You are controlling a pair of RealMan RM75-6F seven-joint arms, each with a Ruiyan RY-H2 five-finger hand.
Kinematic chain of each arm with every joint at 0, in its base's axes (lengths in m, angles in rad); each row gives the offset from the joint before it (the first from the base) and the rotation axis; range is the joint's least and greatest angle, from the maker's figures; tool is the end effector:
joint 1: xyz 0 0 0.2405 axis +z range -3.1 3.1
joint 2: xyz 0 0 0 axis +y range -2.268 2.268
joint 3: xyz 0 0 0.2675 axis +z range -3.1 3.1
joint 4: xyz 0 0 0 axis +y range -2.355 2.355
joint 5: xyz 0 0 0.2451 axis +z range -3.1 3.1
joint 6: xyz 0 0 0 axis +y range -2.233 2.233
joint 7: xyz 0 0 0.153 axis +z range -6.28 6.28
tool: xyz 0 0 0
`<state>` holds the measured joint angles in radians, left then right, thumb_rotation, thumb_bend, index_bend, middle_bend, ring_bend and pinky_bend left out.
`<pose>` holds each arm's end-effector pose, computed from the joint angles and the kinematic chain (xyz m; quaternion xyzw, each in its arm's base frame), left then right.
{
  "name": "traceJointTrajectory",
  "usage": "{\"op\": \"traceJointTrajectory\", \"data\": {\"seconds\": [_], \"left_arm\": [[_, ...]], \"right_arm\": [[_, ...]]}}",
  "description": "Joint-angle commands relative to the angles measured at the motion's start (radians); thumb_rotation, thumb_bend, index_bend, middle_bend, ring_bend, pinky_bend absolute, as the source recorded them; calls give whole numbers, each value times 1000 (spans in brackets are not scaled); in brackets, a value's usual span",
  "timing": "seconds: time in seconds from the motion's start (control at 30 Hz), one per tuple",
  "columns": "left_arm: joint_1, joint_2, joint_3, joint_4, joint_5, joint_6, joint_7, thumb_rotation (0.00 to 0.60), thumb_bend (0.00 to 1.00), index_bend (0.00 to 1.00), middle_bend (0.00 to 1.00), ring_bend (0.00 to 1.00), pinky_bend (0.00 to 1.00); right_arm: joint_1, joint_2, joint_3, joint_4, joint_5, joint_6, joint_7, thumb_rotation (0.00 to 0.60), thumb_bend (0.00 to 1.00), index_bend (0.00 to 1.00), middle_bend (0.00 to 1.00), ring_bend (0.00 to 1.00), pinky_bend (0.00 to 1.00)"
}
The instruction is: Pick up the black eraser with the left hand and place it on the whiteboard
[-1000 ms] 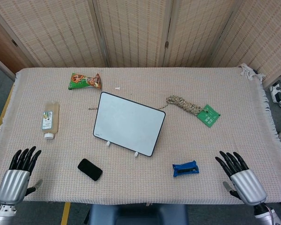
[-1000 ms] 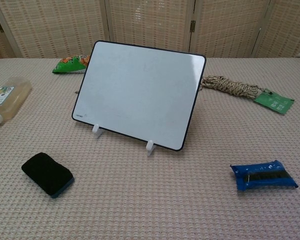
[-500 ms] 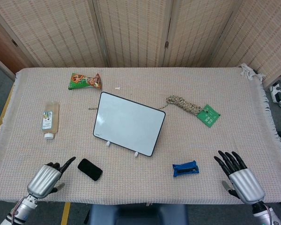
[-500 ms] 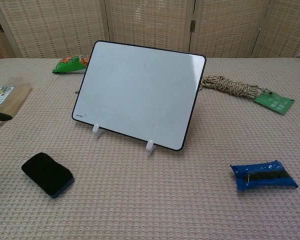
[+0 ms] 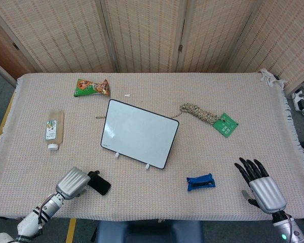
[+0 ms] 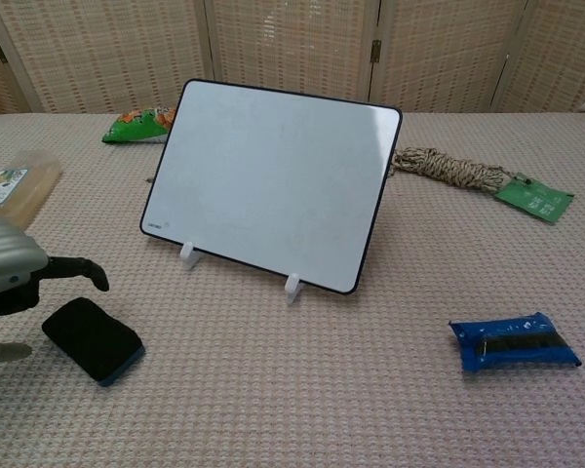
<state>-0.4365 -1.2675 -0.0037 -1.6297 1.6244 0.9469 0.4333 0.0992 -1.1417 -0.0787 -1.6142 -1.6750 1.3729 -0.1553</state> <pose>-0.2458 0.2528 -0.0053 -0.8573 -0.2287 -0.2516 0.3866 -0.3226 -0.1599 0.0811 0.7169 -0.3617 0.3140 0.5065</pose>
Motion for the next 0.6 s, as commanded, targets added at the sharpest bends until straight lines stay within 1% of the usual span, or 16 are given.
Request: {"op": "traceJointTrajectory", "data": {"seconds": [0.03,0.1,0.27,0.37,0.47,0.6], "left_arm": [[-24,-1,-8,-12,-34,-33,28,600,276,272,1000,821,857],[-41,-5,-10,-9,-66,-67,56,600,275,272,1000,821,857],[-56,-14,-6,-19,-137,-98,127,600,274,272,1000,822,857],[-65,-28,-4,-22,-163,-105,156,600,273,279,1000,823,857],[-75,-42,-3,-19,-167,-96,166,600,273,322,1000,824,857],[-80,-58,4,6,-142,-67,144,600,275,437,1000,830,862]], "right_arm": [[2,-1,3,-2,7,-5,-3,600,393,0,0,0,0],[3,-2,7,-3,17,-7,-6,600,394,0,0,0,0],[0,-4,8,-4,22,-2,-10,600,393,0,0,0,0],[1,-5,7,-4,23,-4,-13,600,393,0,0,0,0],[1,-5,5,-5,23,-5,-14,600,393,0,0,0,0],[1,-3,7,-4,26,-2,-10,600,393,0,0,0,0]]}}
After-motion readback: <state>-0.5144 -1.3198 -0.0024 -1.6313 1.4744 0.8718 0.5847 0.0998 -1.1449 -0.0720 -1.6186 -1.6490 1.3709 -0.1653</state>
